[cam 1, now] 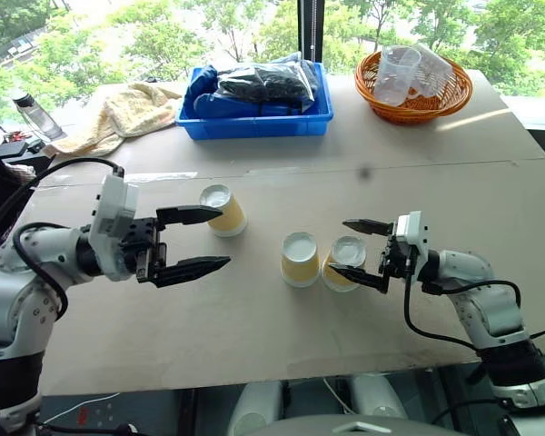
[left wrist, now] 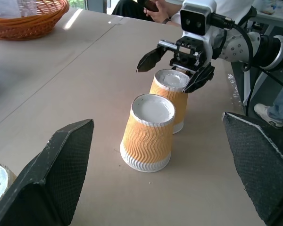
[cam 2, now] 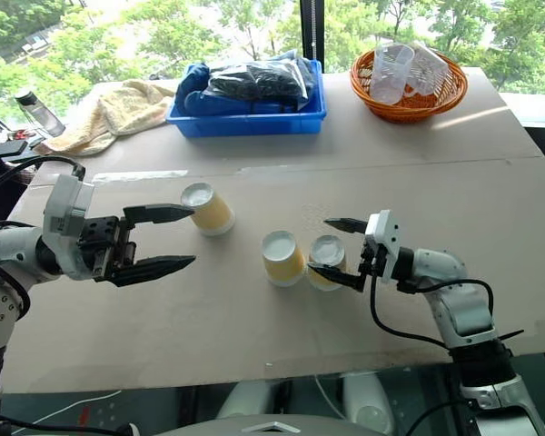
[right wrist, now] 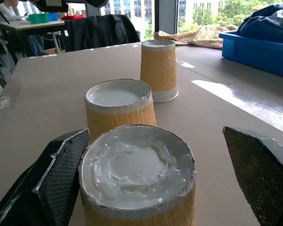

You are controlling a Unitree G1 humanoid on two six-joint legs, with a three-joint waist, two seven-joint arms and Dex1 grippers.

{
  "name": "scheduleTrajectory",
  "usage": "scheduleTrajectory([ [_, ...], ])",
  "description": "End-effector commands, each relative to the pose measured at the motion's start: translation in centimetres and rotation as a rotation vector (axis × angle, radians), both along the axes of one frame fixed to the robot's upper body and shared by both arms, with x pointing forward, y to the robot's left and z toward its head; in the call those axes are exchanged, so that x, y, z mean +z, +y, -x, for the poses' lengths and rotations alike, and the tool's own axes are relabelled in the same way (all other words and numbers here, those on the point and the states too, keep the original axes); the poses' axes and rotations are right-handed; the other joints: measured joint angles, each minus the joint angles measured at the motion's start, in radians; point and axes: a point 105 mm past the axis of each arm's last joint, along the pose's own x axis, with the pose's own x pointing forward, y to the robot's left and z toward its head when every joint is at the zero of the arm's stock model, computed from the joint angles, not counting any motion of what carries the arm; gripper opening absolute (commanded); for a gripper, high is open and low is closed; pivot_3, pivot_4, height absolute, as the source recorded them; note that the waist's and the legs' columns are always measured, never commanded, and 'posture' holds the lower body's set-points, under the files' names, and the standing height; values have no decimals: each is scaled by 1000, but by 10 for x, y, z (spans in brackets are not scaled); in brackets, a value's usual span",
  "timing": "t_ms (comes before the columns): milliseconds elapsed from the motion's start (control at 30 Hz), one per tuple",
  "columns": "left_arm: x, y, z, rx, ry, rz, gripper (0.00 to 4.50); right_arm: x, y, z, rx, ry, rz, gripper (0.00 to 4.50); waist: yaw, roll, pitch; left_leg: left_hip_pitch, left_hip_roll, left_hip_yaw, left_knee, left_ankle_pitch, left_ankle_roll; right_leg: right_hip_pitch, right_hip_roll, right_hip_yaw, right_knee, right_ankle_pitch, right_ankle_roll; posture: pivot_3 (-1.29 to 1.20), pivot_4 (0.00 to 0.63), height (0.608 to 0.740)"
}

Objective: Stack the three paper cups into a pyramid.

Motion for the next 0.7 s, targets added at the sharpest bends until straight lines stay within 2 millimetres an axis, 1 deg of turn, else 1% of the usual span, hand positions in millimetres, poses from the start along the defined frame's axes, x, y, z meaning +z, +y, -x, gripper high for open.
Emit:
scheduleTrajectory([
  [33,5,11,-3,72,-20,25,4500,35,-9,16,25,-32,-97,4467,0,0,0,0,0,0,0,0,0,0,0,0,0,0,0,0,150,740],
  [133,4,15,-21,236,-63,88,4500,54,-18,29,39,-21,-83,4467,2,0,0,0,0,0,0,0,0,0,0,0,0,0,0,0,150,740],
  [267,-2,27,-51,497,-137,137,4500,61,-24,32,11,-27,-78,4467,9,-3,0,0,0,-1,2,-1,1,1,0,-1,1,0,0,0,150,740],
  [367,-7,35,-66,633,-181,184,4500,65,-26,28,-22,-34,-110,4467,9,-4,0,0,0,0,2,0,0,1,0,0,2,0,0,0,150,740],
  [467,-18,31,-74,700,-233,186,4500,64,-28,25,-43,-42,-112,4467,9,-6,1,0,0,1,3,0,0,1,0,0,2,0,0,0,150,740],
  [533,-20,31,-79,747,-262,202,4500,63,-28,24,-49,-42,-112,4467,17,-8,2,0,-1,1,3,0,0,0,-1,0,2,0,0,0,150,740],
  [700,-28,23,-88,754,-271,196,4500,62,-30,21,-60,-49,-105,4467,26,-8,2,-1,-1,0,4,0,0,0,-1,-1,2,0,0,0,150,740],
])
